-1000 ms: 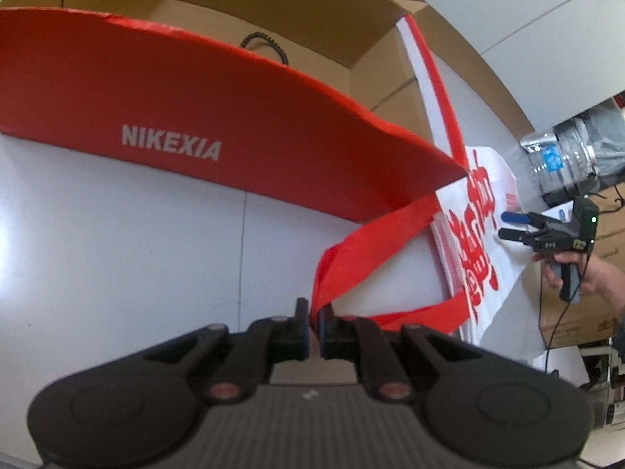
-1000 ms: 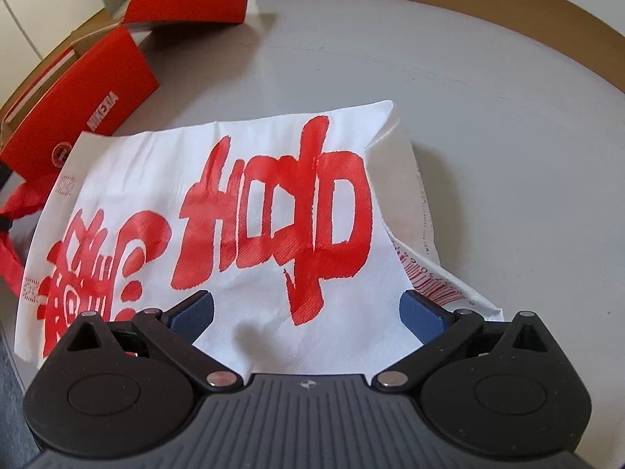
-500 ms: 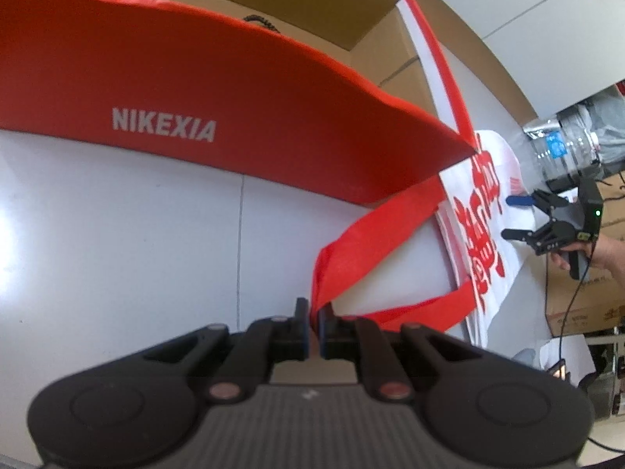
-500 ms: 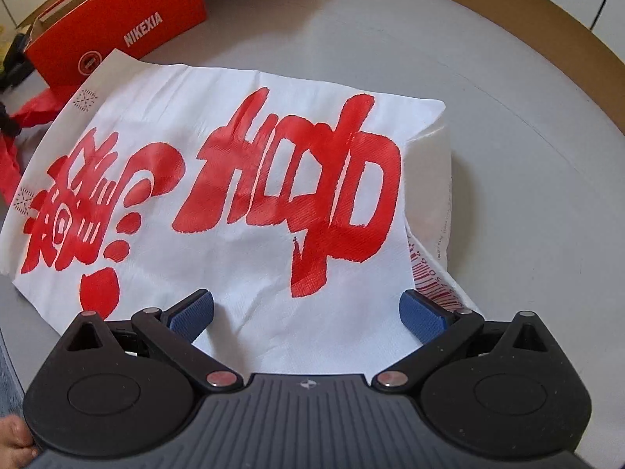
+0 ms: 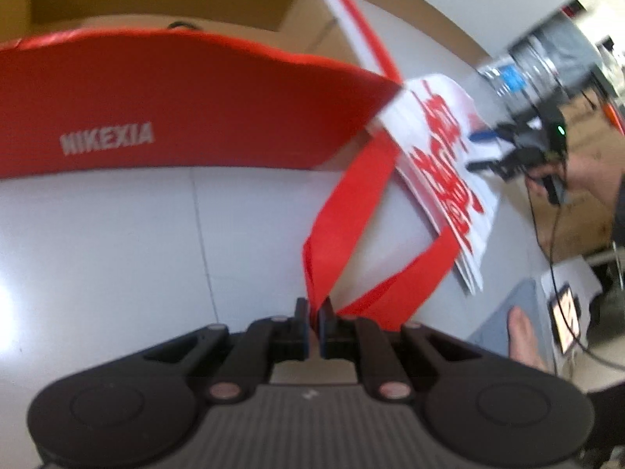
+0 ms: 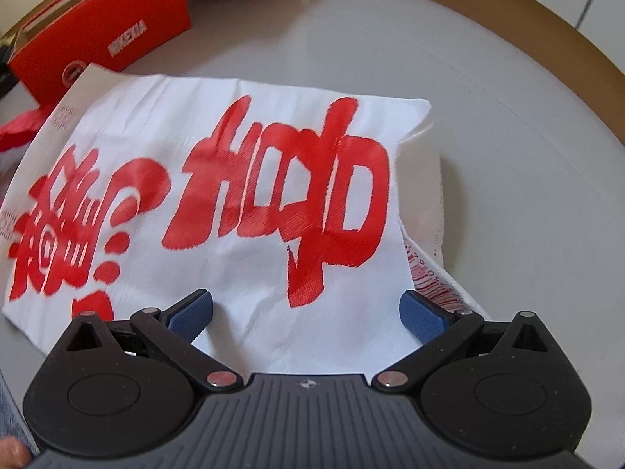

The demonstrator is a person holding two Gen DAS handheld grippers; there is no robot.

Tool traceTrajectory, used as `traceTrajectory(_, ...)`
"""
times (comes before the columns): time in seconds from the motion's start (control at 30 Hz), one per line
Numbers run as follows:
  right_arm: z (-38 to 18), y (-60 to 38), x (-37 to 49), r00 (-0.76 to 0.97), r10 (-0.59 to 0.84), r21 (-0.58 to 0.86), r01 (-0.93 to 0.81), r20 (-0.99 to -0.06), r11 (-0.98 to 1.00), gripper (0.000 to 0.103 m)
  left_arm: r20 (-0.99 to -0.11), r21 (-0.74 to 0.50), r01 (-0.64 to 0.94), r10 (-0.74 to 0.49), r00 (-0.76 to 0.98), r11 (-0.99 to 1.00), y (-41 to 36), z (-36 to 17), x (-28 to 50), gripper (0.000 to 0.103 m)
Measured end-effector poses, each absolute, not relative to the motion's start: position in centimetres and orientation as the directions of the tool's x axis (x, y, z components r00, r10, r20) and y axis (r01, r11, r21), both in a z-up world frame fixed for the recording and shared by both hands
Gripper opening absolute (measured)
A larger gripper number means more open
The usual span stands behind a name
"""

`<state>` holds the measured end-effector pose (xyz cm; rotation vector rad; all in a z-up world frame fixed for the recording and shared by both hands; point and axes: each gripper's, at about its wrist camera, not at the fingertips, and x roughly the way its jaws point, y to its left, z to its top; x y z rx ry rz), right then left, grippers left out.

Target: Fold shopping bag

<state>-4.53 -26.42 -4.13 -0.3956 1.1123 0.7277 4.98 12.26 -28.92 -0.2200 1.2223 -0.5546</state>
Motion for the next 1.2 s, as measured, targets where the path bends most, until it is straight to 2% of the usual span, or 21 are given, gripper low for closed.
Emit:
traceTrajectory(0.33, -4.4, -26.3, -3.4, 0.253, 0.313, 0.06, -0.682, -0.915, 0.729, 0.103, -0.83, -0.403, 0.438, -0.522, 0.195, 0.804, 10.9, -27.9, 3.6, 0.005)
traceTrajectory(0.7, -4.7, -25.1, -2.5, 0.276, 0.274, 0.055, -0.604, -0.921, 0.795, 0.103, -0.877, -0.27, 0.604, -0.451, 0.168, 0.75, 10.4, -27.6, 2.2, 0.005)
traceTrajectory(1.2, -4.8, -23.2, -1.5, 0.23, 0.198, 0.033, -0.568, -0.953, 0.822, 0.102, -0.897, -0.27, 0.606, -0.424, 0.125, 0.749, 8.9, -27.7, 2.7, 0.005)
